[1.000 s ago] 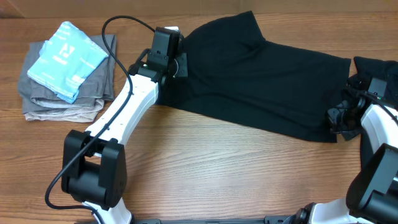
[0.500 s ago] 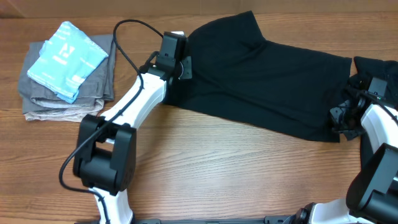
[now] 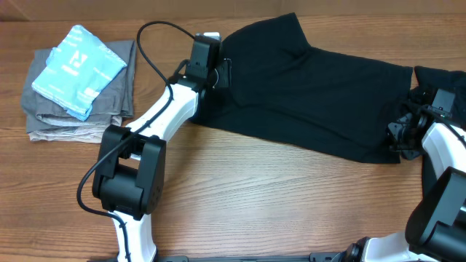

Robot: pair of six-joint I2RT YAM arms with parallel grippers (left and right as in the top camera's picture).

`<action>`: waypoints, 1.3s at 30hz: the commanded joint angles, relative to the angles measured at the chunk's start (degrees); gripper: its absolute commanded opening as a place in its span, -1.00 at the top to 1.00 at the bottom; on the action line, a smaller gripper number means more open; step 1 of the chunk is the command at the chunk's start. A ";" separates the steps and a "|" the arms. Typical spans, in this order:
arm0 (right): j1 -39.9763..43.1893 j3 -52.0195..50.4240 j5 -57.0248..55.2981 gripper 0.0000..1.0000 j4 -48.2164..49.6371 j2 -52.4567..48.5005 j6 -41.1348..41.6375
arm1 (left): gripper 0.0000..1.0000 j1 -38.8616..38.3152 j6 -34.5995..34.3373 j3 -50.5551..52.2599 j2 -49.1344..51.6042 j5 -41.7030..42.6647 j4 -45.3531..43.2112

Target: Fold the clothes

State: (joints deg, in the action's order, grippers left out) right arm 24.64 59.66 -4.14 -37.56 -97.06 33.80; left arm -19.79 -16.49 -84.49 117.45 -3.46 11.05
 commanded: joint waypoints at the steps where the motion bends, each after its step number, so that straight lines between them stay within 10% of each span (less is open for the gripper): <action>1: -0.15 1.95 5.95 -0.32 1.53 -0.46 -4.20 | -0.26 -0.07 0.26 -5.05 -3.17 1.11 5.16; 4: -0.22 7.82 16.52 -0.43 -0.92 -0.37 -8.61 | -0.07 -0.04 0.20 -6.40 -6.21 1.16 12.04; 7: -0.59 14.53 22.21 -0.39 -7.67 -0.37 -10.75 | 0.91 -0.04 -1.03 -6.40 -7.39 1.18 18.71; 16: -6.36 17.55 20.52 0.92 -26.67 -1.03 -13.33 | 0.92 -0.07 -3.69 -6.25 -0.52 2.25 31.78; 39: -17.62 4.07 13.99 0.92 -6.69 -10.25 -13.14 | 0.92 1.77 -6.71 -6.25 7.85 1.99 28.11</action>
State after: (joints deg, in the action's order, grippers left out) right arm 7.27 64.05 14.61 -45.34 -106.50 19.53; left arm -18.33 -22.37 -90.21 124.11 -1.74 39.31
